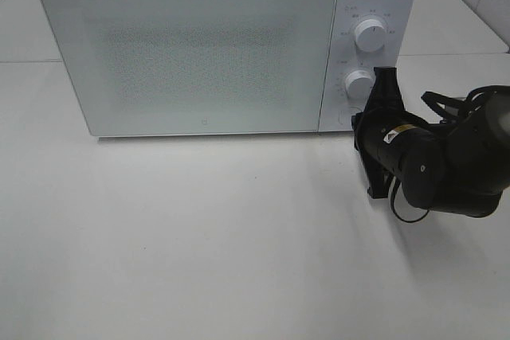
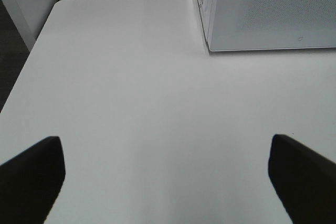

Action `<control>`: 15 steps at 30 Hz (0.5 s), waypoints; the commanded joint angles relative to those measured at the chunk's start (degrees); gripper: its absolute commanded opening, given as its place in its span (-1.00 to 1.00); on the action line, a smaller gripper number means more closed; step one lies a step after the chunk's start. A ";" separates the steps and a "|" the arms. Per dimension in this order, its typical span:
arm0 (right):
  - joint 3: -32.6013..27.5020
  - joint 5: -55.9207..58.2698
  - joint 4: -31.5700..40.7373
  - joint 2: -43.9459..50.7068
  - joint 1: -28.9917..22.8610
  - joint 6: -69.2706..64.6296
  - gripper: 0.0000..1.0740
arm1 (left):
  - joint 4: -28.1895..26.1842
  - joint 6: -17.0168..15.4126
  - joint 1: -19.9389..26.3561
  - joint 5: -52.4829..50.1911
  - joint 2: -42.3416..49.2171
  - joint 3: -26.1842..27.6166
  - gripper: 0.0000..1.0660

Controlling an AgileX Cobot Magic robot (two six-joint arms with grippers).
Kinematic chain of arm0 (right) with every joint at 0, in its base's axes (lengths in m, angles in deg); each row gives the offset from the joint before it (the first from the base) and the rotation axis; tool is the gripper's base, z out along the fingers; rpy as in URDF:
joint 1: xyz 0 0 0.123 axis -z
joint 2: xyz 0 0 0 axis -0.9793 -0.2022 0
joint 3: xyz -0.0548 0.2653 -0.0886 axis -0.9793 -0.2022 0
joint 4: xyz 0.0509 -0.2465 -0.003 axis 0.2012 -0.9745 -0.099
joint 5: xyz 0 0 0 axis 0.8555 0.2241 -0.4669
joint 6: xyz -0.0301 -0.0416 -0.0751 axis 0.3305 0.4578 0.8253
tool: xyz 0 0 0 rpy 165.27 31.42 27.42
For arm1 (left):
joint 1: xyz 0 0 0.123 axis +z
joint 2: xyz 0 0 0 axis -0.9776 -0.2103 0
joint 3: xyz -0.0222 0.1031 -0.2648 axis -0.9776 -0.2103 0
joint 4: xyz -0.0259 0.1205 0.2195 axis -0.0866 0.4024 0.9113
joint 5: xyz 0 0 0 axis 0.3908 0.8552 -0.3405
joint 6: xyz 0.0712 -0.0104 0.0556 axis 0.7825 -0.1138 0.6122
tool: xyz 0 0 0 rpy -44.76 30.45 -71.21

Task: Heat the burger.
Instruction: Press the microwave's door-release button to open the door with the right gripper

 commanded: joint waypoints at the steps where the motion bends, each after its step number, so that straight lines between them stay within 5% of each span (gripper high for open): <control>1: 1.15 0.63 -0.86 -0.46 0.57 0.80 -0.97 | -0.40 -0.06 0.23 -0.17 0.06 0.00 0.84; 15: 4.13 0.06 -1.38 -3.90 0.63 0.17 -0.99 | -0.40 -0.06 0.23 -0.17 0.06 0.00 0.84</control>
